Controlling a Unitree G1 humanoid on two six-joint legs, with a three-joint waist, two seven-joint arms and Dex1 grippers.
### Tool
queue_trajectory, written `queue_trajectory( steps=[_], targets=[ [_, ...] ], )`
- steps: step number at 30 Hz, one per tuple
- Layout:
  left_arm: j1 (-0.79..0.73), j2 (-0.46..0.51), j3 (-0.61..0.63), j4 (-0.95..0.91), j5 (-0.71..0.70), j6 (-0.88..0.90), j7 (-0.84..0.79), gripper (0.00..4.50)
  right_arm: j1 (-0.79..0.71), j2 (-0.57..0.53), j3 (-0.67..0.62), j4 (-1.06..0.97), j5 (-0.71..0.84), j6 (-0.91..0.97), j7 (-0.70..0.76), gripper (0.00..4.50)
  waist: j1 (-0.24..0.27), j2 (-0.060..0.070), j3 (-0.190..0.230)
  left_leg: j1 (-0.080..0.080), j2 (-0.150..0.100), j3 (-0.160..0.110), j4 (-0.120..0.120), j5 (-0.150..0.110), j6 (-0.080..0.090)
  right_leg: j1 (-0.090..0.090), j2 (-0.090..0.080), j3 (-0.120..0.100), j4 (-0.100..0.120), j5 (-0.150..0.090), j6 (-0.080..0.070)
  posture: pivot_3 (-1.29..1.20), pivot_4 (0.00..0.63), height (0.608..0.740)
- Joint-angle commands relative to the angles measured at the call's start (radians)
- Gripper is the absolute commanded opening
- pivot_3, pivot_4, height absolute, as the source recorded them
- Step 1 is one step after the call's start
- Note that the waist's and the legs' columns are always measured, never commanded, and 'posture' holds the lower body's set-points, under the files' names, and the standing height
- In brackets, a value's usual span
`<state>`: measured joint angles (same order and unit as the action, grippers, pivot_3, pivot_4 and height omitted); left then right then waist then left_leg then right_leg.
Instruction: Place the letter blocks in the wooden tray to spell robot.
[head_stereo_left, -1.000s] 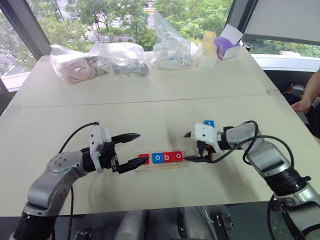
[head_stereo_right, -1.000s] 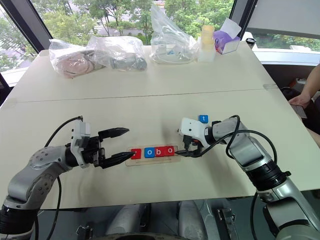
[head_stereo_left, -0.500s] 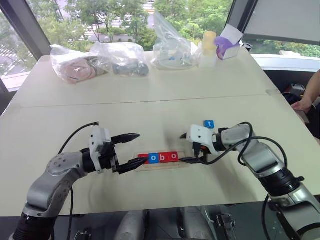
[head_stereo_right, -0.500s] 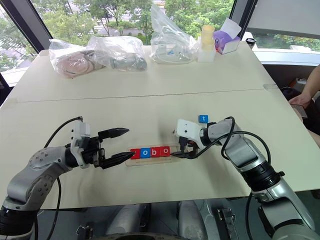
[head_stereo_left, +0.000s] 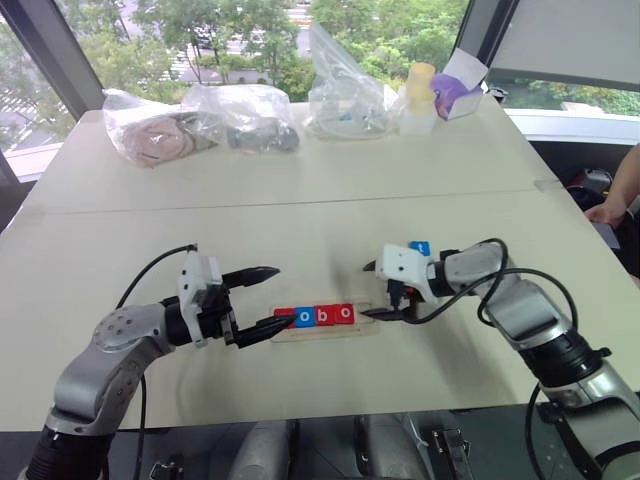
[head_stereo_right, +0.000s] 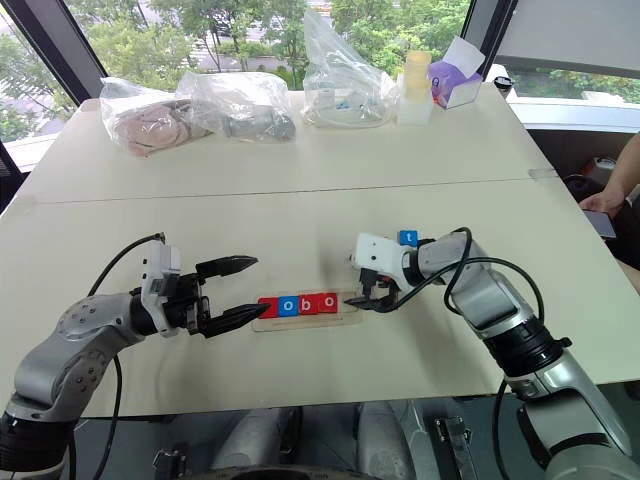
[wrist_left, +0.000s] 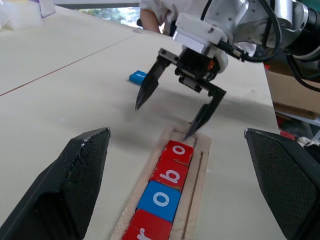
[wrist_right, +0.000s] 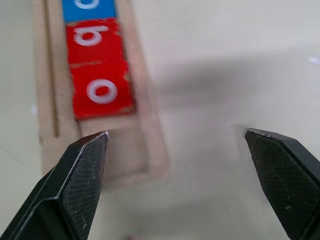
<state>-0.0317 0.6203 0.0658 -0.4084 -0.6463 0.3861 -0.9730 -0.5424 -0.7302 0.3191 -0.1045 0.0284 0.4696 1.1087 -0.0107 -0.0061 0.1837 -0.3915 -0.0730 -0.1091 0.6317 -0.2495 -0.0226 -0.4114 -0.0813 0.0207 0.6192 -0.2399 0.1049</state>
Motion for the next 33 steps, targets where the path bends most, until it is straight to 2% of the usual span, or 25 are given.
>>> queue_trajectory(
  steps=[1,3,6,11,17,24,33],
  targets=[
    [-0.008,-0.002,0.014,-0.025,-0.015,-0.007,0.0,4.5,-0.044,-0.015,-0.103,-0.003,0.038,0.042,-0.03,4.46,0.0,0.0,0.0,0.0,0.0,0.0,0.0,0.0,0.0,0.0,0.0,0.0,0.0,0.0,0.0,0.0,0.15,0.74],
    [-0.011,-0.009,0.008,-0.02,-0.012,-0.012,0.0,4.5,-0.057,-0.006,-0.155,0.023,0.033,0.088,-0.097,4.46,0.0,0.0,0.0,0.0,0.0,0.0,0.0,0.0,0.0,0.0,0.0,0.0,0.0,0.0,0.0,0.0,0.15,0.74],
    [-0.018,-0.026,-0.006,-0.009,-0.002,-0.022,-0.002,4.5,-0.082,0.057,-0.24,0.069,0.004,0.224,-0.291,4.46,0.0,0.0,0.0,0.0,0.0,0.0,0.0,0.0,0.0,0.0,0.0,0.0,0.0,0.0,0.0,0.0,0.15,0.74],
    [-0.031,-0.04,-0.016,0.004,0.007,-0.025,-0.008,4.5,-0.119,0.149,-0.308,0.132,-0.018,0.399,-0.493,4.46,-0.001,0.0,0.0,0.0,0.0,0.0,-0.001,0.0,-0.001,-0.001,0.0,0.001,0.001,0.0,-0.001,0.0,0.15,0.74],
    [-0.037,-0.041,-0.017,0.013,0.013,-0.031,-0.013,4.5,-0.11,0.3,-0.421,0.036,0.018,0.658,-0.677,4.46,-0.003,0.0,0.0,0.0,0.0,0.0,-0.001,0.0,-0.001,-0.002,0.0,0.001,0.002,0.001,-0.001,0.0,0.15,0.74],
    [-0.03,-0.041,-0.013,0.012,0.018,-0.037,-0.013,4.5,-0.054,0.401,-0.461,-0.061,0.042,0.809,-0.77,4.46,-0.001,0.0,0.0,0.0,-0.001,0.001,-0.001,0.0,-0.001,-0.004,0.0,0.002,0.007,0.001,-0.001,0.0,0.15,0.74],
    [-0.035,-0.046,-0.014,0.014,0.024,-0.038,-0.007,4.5,-0.033,0.454,-0.475,-0.014,0.056,0.818,-0.85,4.46,-0.004,0.001,-0.001,0.0,-0.001,0.001,0.0,0.001,-0.001,-0.005,0.001,0.002,0.01,0.001,-0.001,0.0,0.15,0.74]
  ],
)
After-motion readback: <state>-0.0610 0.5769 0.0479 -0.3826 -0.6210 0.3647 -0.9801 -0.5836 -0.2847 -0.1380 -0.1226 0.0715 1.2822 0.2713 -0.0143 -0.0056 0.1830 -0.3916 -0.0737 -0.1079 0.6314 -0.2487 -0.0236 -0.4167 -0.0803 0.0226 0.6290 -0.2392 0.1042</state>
